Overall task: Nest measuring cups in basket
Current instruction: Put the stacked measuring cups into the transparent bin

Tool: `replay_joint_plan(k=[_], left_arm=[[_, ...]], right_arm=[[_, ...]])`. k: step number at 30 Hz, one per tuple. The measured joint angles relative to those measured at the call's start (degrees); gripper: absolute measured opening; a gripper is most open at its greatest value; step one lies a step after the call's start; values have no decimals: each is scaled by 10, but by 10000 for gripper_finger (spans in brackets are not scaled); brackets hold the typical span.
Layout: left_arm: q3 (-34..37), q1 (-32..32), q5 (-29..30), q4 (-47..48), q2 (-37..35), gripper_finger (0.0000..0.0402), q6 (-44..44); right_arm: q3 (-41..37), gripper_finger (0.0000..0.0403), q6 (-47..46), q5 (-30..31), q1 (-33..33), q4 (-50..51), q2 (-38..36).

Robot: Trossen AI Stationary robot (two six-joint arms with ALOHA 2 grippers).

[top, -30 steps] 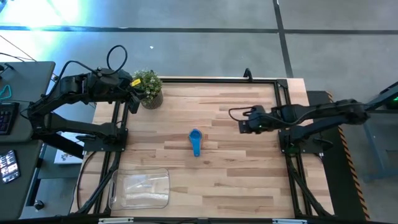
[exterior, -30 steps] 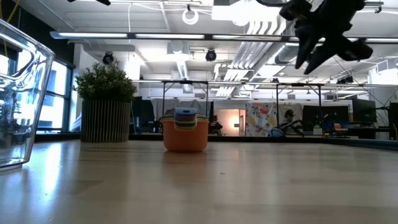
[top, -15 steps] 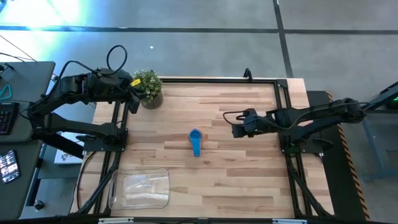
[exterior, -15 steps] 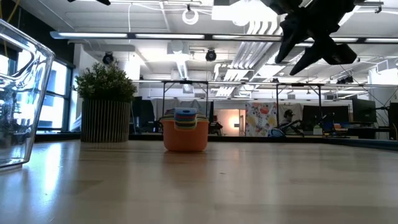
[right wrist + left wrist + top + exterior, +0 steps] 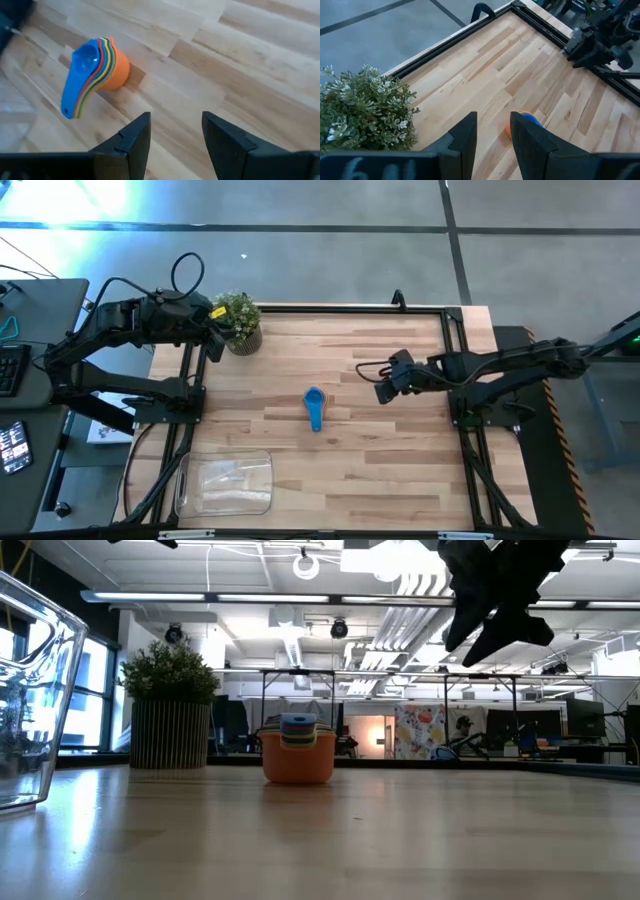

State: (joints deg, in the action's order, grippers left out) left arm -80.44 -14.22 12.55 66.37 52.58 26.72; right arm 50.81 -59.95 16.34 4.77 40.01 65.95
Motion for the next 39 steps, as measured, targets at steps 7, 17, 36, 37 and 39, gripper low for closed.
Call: replay_joint_plan(k=[7, 17, 36, 37, 39], left_arm=[[0, 0, 0, 0, 0, 106, 17], [0, 0, 0, -1, 0, 106, 48], [0, 0, 0, -3, 7, 106, 91], [0, 0, 0, -3, 7, 106, 92], [0, 0, 0, -3, 8, 106, 92]], right_arm=[[-5, 169, 59, 1, -25, 18, -24], [-187, 169, 83, -18, -48, -159, -207], [-353, 169, 311, -75, -48, -351, -436], [-365, 169, 316, -81, -48, -366, -446], [-387, 169, 318, -89, -48, -393, -467]])
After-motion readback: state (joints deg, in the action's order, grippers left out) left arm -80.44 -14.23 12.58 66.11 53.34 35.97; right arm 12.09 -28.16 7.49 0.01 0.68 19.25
